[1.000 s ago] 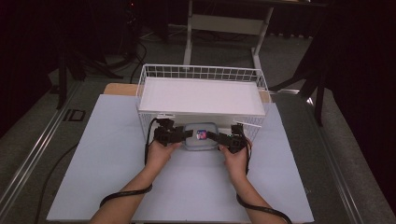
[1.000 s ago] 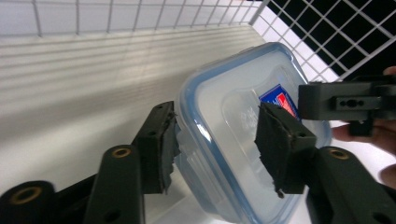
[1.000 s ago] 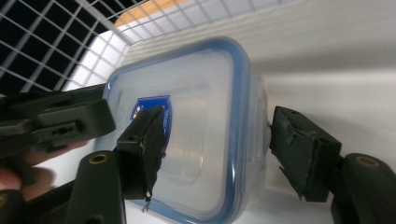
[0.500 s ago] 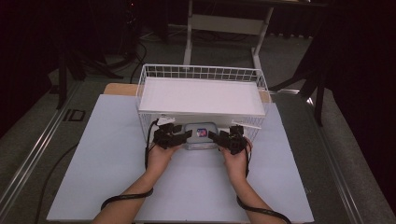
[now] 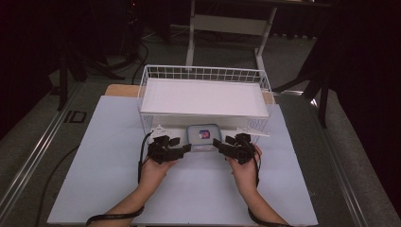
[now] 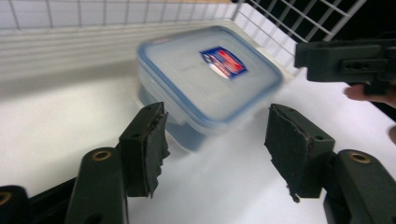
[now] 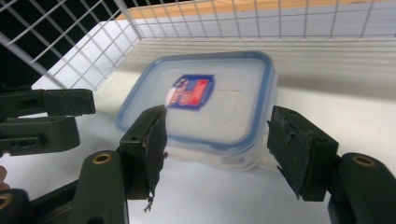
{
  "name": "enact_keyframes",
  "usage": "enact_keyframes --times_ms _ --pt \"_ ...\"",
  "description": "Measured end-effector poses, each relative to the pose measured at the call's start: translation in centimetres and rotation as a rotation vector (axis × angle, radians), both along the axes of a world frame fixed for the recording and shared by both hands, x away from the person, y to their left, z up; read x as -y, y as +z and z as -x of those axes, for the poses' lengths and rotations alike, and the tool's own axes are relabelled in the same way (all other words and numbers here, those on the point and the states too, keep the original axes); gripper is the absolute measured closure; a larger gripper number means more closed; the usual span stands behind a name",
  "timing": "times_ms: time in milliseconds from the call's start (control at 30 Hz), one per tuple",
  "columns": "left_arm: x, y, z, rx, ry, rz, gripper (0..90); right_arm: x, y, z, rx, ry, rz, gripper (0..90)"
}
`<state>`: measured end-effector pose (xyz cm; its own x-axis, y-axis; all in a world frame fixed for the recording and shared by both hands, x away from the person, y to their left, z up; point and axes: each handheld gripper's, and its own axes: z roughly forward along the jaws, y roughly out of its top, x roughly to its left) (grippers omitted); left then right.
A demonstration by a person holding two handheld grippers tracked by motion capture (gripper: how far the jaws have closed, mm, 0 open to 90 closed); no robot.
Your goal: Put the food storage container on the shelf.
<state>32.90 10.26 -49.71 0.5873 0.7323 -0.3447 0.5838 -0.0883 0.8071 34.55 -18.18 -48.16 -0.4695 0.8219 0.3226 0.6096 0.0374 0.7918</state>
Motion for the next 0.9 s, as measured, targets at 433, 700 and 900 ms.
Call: enact_keyframes --times_ms 433,700,900 --pt "-1.6 0.2 3.5 -0.033 -0.06 -0.023 22.0 -1.4 -0.6 2.6 -0.002 0.117 0.033 58.5" --pt "-1.1 -0.1 5.5 0.037 -0.072 -0.102 1.8 -2.7 -2.1 2.8 -0.02 0.157 0.118 87.9" --pt "-1.3 -0.7 6.0 0.088 -0.039 -0.106 1.8 -3.5 -2.7 2.2 -0.025 0.157 0.151 89.6"
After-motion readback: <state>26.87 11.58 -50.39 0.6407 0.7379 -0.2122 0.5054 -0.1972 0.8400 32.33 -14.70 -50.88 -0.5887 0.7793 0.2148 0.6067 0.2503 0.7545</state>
